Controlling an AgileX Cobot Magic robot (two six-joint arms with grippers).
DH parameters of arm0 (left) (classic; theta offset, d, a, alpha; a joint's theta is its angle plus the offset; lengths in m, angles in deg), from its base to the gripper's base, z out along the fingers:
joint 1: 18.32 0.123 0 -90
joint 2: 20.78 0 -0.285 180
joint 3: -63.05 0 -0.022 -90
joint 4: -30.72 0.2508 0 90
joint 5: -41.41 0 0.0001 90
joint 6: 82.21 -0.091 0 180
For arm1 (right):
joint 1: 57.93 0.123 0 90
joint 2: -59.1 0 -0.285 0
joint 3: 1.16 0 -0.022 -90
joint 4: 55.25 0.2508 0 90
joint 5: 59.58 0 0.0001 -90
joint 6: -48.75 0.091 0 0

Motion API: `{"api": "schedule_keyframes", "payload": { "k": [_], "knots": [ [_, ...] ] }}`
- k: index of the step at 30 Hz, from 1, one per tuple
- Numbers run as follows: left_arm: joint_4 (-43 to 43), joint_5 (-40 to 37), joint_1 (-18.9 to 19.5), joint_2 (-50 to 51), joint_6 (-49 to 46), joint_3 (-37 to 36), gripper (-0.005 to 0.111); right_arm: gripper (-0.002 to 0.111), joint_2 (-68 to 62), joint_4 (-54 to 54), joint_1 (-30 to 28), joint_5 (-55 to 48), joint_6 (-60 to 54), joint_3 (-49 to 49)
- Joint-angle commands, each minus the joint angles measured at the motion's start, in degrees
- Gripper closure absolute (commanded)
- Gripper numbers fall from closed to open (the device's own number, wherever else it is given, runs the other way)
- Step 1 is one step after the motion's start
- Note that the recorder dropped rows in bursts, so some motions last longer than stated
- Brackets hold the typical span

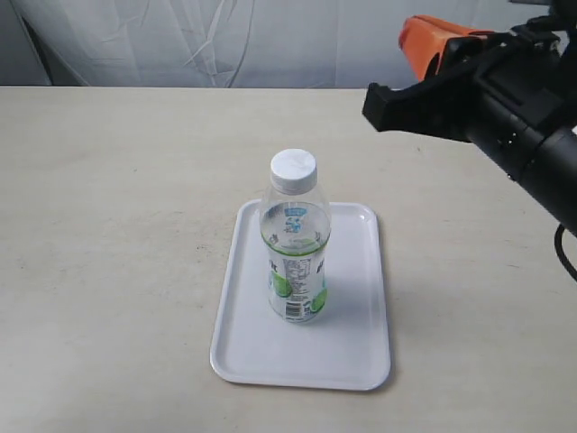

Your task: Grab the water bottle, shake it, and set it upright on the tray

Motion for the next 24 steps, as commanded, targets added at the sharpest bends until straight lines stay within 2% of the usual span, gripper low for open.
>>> {"api": "schedule_keyframes", "payload": {
  "k": [1, 3, 5, 6, 7, 8, 9, 11, 13, 15, 18, 24],
  "knots": [
    [0.02, 0.38, -0.40, -0.24, 0.15, -0.23, 0.105, 0.105, 1.37, 7.09, -0.16, 1.16, -8.25, 0.30],
    [0.02, 0.38, -0.40, -0.24, 0.15, -0.23, 0.105, 0.105, 3.40, 8.77, -1.58, -1.60, -10.98, 0.30],
    [0.02, 0.38, -0.40, -0.24, 0.15, -0.23, 0.105, 0.105, 8.43, 8.00, -7.99, -11.22, -11.02, 0.30],
    [0.02, 0.38, -0.40, -0.24, 0.15, -0.23, 0.105, 0.105, 12.59, 6.88, -14.35, -20.30, -11.65, 0.30],
    [0.02, 0.38, -0.40, -0.24, 0.15, -0.23, 0.105, 0.105, 14.60, 6.46, -17.10, -23.62, -11.79, 0.30],
    [0.02, 0.38, -0.40, -0.24, 0.15, -0.23, 0.105, 0.105, 19.56, 5.48, -24.82, -32.05, -11.79, 0.30],
    [0.02, 0.38, -0.40, -0.24, 0.15, -0.23, 0.105, 0.105, 21.79, 5.48, -28.29, -36.68, -11.79, 0.30],
    [0.02, 0.38, -0.40, -0.24, 0.15, -0.23, 0.105, 0.105, 32.50, 5.48, -44.13, -52.20, -11.79, 0.30],
    [0.02, 0.38, -0.40, -0.24, 0.15, -0.23, 0.105, 0.105, 37.31, 4.00, -50.46, -58.56, -11.79, 0.30],
    [0.02, 0.38, -0.40, -0.24, 0.15, -0.23, 0.105, 0.105, 39.33, 3.45, -53.28, -62.77, -11.79, 0.16],
    [0.02, 0.38, -0.40, -0.24, 0.15, -0.23, 0.105, 0.105, 38.41, 1.93, -54.05, -62.26, -8.08, -3.91],
    [0.02, 0.38, -0.40, -0.24, 0.15, -0.23, 0.105, 0.105, 44.55, -31.24, -55.61, -61.71, 23.58, -11.90]
  ]
}}
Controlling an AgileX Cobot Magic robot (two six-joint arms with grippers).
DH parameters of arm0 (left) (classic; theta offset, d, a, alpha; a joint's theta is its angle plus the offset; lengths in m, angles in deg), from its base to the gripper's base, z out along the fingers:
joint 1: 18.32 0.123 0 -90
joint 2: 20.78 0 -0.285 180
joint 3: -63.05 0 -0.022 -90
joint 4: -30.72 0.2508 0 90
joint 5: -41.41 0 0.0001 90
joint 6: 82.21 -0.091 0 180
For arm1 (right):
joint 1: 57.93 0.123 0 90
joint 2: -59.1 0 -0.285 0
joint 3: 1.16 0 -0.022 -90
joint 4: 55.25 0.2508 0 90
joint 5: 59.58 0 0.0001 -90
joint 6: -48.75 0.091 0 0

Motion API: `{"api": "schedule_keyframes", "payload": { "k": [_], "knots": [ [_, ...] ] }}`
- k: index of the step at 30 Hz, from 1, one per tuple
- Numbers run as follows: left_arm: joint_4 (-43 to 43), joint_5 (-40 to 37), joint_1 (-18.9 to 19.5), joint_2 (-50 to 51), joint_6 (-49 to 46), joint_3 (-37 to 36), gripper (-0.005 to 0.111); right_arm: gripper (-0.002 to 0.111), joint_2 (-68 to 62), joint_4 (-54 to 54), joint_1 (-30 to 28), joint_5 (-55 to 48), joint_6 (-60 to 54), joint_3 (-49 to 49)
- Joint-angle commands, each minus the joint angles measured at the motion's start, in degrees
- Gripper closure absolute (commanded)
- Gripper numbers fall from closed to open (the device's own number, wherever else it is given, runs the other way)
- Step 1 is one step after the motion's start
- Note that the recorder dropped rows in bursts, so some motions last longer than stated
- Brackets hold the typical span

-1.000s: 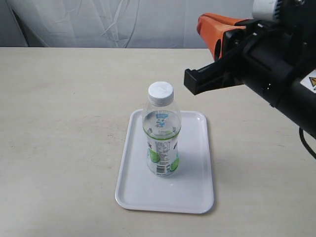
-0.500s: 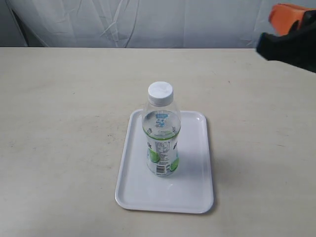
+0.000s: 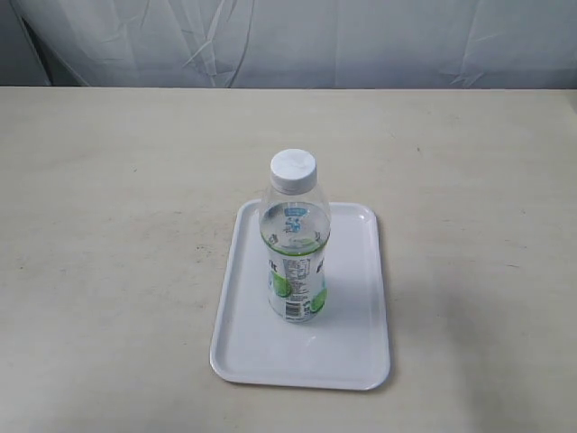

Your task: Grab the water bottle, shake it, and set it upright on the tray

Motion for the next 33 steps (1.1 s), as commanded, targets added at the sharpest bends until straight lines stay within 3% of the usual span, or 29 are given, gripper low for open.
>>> {"api": "schedule_keyframes", "payload": {
  "k": [1, 7, 17, 33],
  "knots": [
    [0.02, 0.38, -0.40, -0.24, 0.15, -0.16, 0.105, 0.105, 4.96, -25.84, -0.53, 0.96, 25.64, -5.60],
    [0.02, 0.38, -0.40, -0.24, 0.15, -0.16, 0.105, 0.105, 10.61, -40.19, -0.53, 6.14, 41.25, -13.46],
    [0.02, 0.38, -0.40, -0.24, 0.15, -0.16, 0.105, 0.105, 16.04, -41.26, -0.53, 7.27, 41.25, -21.16],
    [0.02, 0.57, -0.40, -0.24, 0.15, -0.16, 0.105, 0.105, 17.94, -38.88, -0.53, 7.32, 33.20, -23.21]
  ]
}}
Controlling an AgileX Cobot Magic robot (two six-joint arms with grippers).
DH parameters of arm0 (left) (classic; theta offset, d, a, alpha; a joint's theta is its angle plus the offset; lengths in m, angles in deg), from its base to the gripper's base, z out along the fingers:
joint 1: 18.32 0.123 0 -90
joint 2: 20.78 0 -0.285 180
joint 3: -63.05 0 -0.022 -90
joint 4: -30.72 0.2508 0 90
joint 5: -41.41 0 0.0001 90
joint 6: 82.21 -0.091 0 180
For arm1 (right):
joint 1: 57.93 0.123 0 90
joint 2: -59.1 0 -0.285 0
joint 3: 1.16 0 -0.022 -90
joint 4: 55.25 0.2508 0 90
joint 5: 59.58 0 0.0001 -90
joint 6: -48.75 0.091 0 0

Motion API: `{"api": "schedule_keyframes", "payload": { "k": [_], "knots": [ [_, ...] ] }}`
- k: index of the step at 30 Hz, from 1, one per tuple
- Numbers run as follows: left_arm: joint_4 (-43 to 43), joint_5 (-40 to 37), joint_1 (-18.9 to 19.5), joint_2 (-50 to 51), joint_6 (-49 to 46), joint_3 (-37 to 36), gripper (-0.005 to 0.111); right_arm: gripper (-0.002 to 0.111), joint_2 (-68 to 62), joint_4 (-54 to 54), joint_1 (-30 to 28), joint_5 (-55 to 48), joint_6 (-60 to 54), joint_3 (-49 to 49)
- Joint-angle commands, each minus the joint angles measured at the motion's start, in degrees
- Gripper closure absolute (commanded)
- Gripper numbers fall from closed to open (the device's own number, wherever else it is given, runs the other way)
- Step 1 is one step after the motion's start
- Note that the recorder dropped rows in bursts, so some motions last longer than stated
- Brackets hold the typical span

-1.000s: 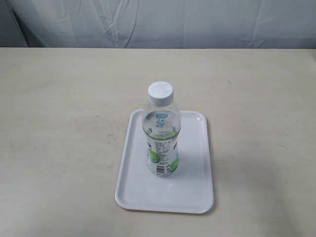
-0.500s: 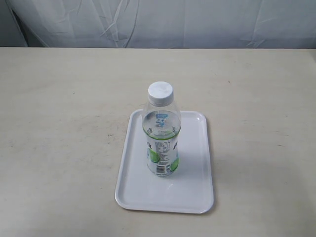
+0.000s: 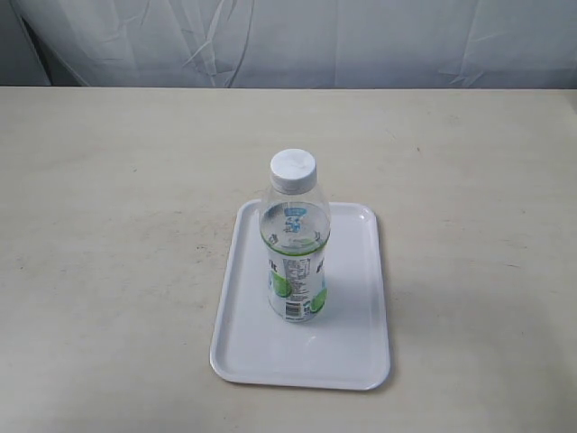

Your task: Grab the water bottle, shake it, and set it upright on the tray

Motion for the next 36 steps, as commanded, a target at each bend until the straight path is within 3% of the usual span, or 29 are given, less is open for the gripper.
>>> {"api": "schedule_keyframes", "payload": {
  "k": [1, 36],
  "knots": [
    [0.02, 0.57, -0.40, -0.24, 0.15, -0.16, 0.105, 0.105, 0.34, 1.46, -0.18, 0.64, -4.09, -0.29],
    [0.02, 0.57, -0.40, -0.24, 0.15, -0.16, 0.105, 0.105, 0.34, 2.58, -0.18, 0.64, -4.84, -0.29]
  ]
}}
